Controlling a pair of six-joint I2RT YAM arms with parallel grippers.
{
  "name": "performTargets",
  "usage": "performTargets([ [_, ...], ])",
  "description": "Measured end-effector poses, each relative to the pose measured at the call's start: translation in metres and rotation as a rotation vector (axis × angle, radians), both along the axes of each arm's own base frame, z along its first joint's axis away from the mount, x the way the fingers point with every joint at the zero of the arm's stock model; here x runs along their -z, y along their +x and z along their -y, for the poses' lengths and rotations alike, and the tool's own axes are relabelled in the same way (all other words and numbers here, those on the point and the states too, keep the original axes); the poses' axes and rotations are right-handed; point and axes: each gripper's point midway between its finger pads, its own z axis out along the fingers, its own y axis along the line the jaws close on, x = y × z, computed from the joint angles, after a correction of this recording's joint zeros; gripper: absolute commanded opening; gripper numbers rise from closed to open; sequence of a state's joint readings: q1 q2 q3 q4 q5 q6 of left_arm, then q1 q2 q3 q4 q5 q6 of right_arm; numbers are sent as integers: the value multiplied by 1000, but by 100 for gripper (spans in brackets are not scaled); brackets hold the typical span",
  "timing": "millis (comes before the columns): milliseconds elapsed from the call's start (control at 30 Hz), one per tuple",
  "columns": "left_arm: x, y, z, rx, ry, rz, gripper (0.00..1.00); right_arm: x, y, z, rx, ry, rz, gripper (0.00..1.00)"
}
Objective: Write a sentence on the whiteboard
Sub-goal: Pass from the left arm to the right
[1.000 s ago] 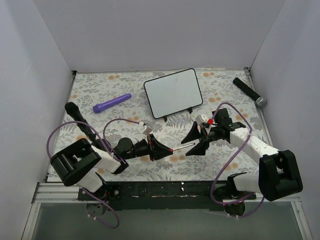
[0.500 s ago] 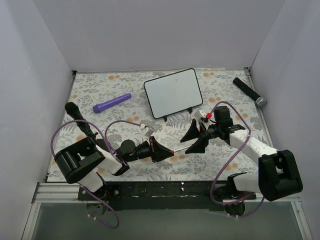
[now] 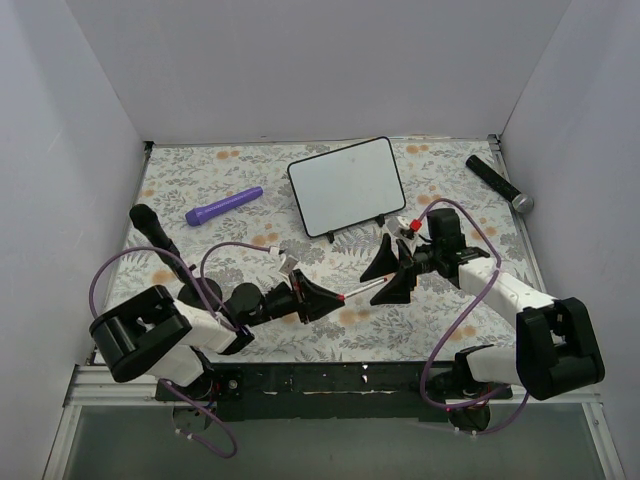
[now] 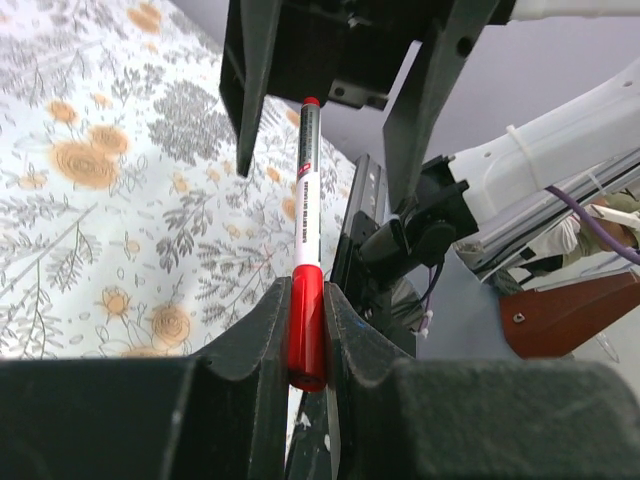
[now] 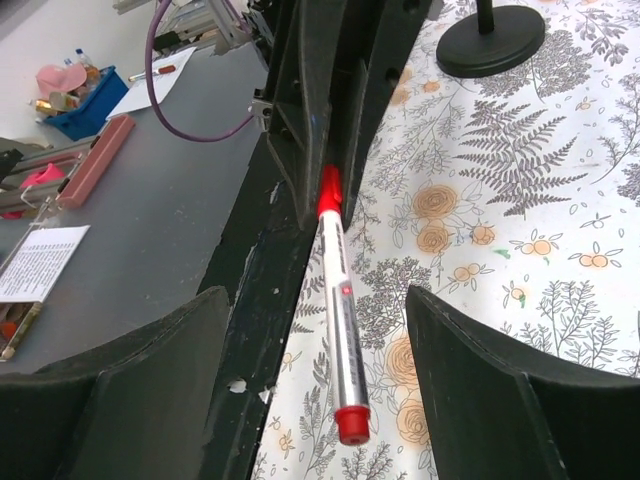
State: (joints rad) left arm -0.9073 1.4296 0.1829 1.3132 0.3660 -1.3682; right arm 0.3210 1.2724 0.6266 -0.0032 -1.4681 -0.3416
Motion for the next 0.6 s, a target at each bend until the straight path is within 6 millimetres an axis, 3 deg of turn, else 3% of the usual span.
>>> performTargets([
  [200,-27,6,-2,-38,-60,66,0,-17,15,-5,-8,-2,7,77],
  [367,-34,14,-1,-72,-76,75,0,-39,30,-10,-23,16,59,76],
  [600,-39,22,-1,-113,-88,78,0,-28,18,-5,-32,-20,-40,76],
])
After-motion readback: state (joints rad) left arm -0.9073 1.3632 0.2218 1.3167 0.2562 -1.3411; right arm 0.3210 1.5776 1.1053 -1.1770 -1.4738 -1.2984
